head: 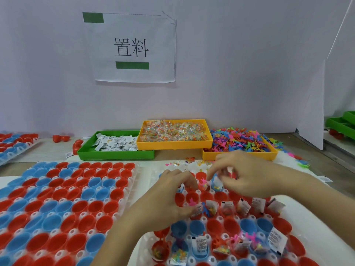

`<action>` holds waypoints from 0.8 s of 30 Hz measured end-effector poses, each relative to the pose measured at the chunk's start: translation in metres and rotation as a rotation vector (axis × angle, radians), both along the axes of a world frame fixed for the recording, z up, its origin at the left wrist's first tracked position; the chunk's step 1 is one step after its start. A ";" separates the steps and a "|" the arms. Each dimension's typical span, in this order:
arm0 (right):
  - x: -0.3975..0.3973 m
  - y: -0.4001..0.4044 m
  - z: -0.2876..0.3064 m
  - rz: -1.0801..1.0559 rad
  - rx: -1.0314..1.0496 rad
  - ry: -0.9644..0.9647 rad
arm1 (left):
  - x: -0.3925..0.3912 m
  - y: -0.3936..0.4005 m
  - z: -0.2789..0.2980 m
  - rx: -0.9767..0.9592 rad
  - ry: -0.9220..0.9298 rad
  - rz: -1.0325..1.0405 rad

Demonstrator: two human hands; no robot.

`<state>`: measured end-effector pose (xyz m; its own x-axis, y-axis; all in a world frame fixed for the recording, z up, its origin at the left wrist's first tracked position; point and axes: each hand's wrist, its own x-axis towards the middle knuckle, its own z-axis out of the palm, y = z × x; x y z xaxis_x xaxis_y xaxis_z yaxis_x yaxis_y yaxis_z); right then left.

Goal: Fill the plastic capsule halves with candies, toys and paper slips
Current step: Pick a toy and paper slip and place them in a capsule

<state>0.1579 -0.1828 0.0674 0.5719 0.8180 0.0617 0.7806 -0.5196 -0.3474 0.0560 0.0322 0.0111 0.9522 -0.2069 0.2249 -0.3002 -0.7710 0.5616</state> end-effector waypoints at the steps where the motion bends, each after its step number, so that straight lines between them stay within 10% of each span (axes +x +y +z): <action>1: 0.009 -0.007 0.004 -0.059 0.057 -0.003 | 0.000 0.000 0.000 -0.004 0.005 0.002; 12: 0.108 -0.117 -0.076 -1.077 0.456 0.041 | 0.002 -0.002 0.001 -0.167 -0.114 0.117; 24: 0.098 -0.099 -0.104 -1.037 0.214 -0.223 | 0.005 -0.003 0.000 -0.268 -0.287 0.255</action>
<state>0.2555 -0.2814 -0.0371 0.9375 -0.0979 0.3340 0.0526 -0.9088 -0.4139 0.0610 0.0293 0.0109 0.8565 0.1275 0.5001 -0.2920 -0.6792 0.6734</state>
